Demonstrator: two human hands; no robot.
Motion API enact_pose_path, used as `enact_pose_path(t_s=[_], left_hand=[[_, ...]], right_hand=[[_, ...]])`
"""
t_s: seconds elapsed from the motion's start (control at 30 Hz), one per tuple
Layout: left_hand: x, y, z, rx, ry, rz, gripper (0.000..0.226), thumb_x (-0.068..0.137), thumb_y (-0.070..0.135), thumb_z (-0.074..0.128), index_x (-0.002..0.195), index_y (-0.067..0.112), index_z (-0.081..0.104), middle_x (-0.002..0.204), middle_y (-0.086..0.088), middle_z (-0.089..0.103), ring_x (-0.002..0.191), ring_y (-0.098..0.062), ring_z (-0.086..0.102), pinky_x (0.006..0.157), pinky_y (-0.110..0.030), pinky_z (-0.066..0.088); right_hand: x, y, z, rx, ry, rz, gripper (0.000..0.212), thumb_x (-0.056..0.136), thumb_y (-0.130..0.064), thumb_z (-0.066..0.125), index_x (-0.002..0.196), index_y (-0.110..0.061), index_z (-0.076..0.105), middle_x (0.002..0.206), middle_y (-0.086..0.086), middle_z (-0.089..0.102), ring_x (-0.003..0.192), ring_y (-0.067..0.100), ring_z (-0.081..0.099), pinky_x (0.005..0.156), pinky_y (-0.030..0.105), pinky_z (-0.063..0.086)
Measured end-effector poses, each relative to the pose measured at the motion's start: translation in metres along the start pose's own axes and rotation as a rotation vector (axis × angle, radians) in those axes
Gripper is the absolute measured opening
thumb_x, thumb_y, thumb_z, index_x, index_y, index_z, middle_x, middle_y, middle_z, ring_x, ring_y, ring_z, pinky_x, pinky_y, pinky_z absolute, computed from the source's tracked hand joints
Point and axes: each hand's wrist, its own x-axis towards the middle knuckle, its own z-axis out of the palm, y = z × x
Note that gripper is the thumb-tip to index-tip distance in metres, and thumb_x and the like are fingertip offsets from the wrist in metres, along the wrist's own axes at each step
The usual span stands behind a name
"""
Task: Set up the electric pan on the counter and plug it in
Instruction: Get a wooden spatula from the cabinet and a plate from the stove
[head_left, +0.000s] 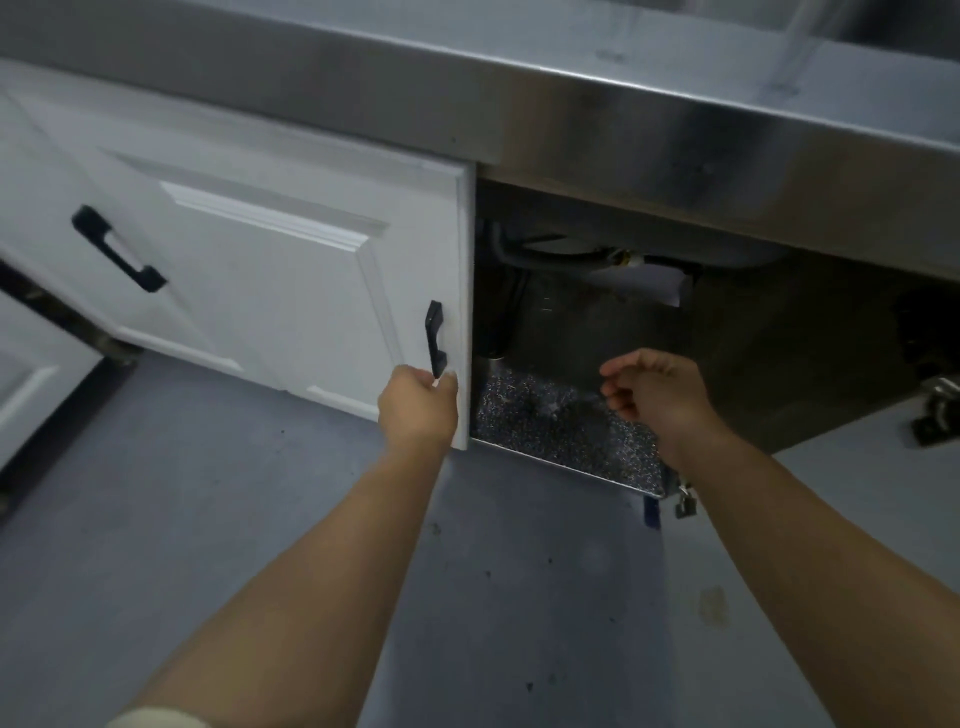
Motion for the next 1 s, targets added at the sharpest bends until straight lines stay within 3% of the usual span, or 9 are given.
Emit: enact_pose_path(t_s=[0.1,0.2,0.3,0.47,0.57,0.7,0.8,0.9,1.0], left_hand=[[0.004,0.013,-0.005,-0.075,0.018,0.079,0.027,0.086,0.026,0.064,0.103,0.006,0.057,0.100,-0.009,0.061,0.094,-0.027,0.058,0.084,-0.035,0.047],[0.009,0.018,-0.004,-0.128,-0.070,0.152,0.012,0.085,0.019,0.065,0.087,0.014,0.054,0.087,-0.003,0.059,0.082,-0.023,0.056,0.080,-0.033,0.046],[0.007,0.014,-0.008,-0.173,-0.107,0.149,0.025,0.080,0.019,0.071,0.074,0.019,0.047,0.075,0.001,0.052,0.073,-0.019,0.050,0.078,-0.036,0.048],[-0.013,-0.010,-0.030,-0.100,-0.066,0.148,0.043,0.068,0.036,0.080,0.063,0.023,0.039,0.061,0.008,0.041,0.055,-0.013,0.039,0.054,-0.027,0.035],[-0.027,-0.029,-0.051,-0.079,-0.043,0.122,0.047,0.064,0.043,0.082,0.081,0.006,0.059,0.061,0.002,0.046,0.054,-0.013,0.041,0.050,-0.028,0.034],[-0.045,-0.048,-0.080,-0.093,-0.038,0.051,0.079,0.057,0.054,0.082,0.106,-0.003,0.059,0.091,-0.019,0.065,0.080,-0.030,0.063,0.062,-0.040,0.050],[-0.053,-0.065,-0.104,-0.096,-0.028,0.013,0.074,0.052,0.058,0.082,0.105,0.010,0.064,0.082,0.001,0.061,0.074,-0.018,0.059,0.061,-0.023,0.042],[-0.061,-0.084,-0.130,-0.112,-0.005,-0.023,0.063,0.052,0.054,0.083,0.101,0.019,0.064,0.089,0.006,0.065,0.079,-0.013,0.061,0.065,-0.026,0.047],[-0.066,-0.104,-0.163,-0.119,0.022,-0.060,0.047,0.057,0.035,0.084,0.096,0.017,0.064,0.087,0.008,0.067,0.078,-0.011,0.063,0.066,-0.023,0.046]], right_hand=[[-0.007,-0.007,0.002,-0.012,-0.014,-0.007,0.031,0.093,0.004,0.042,0.073,-0.010,0.060,0.066,0.009,0.056,0.054,0.015,0.047,0.048,0.018,0.041],[-0.011,-0.011,0.003,-0.008,-0.031,-0.014,0.030,0.093,0.005,0.043,0.074,-0.009,0.060,0.067,0.010,0.056,0.055,0.016,0.047,0.053,0.023,0.040],[-0.016,-0.015,0.004,-0.016,-0.041,-0.015,0.029,0.093,0.004,0.042,0.074,-0.009,0.060,0.067,0.009,0.056,0.056,0.016,0.047,0.055,0.023,0.040],[-0.018,-0.028,0.012,-0.029,-0.046,-0.012,0.029,0.093,0.005,0.042,0.074,-0.009,0.060,0.067,0.008,0.056,0.056,0.015,0.048,0.055,0.023,0.040],[-0.020,-0.036,0.029,-0.049,-0.066,-0.022,0.029,0.092,0.005,0.042,0.074,-0.010,0.060,0.066,0.007,0.056,0.055,0.015,0.048,0.054,0.023,0.040],[-0.025,-0.044,0.066,-0.115,-0.108,-0.030,0.029,0.091,0.004,0.044,0.074,-0.012,0.060,0.065,0.006,0.057,0.053,0.014,0.049,0.053,0.025,0.041],[-0.035,-0.052,0.100,-0.170,-0.149,-0.022,0.030,0.090,0.003,0.044,0.072,-0.014,0.060,0.064,0.005,0.058,0.046,0.010,0.051,0.049,0.020,0.045],[-0.049,-0.065,0.132,-0.206,-0.193,-0.047,0.031,0.089,0.005,0.043,0.071,-0.013,0.060,0.062,0.006,0.057,0.042,0.009,0.050,0.039,0.012,0.041],[-0.067,-0.080,0.164,-0.240,-0.256,-0.064,0.030,0.088,0.006,0.042,0.071,-0.012,0.058,0.062,0.008,0.055,0.047,0.013,0.048,0.045,0.019,0.040]])
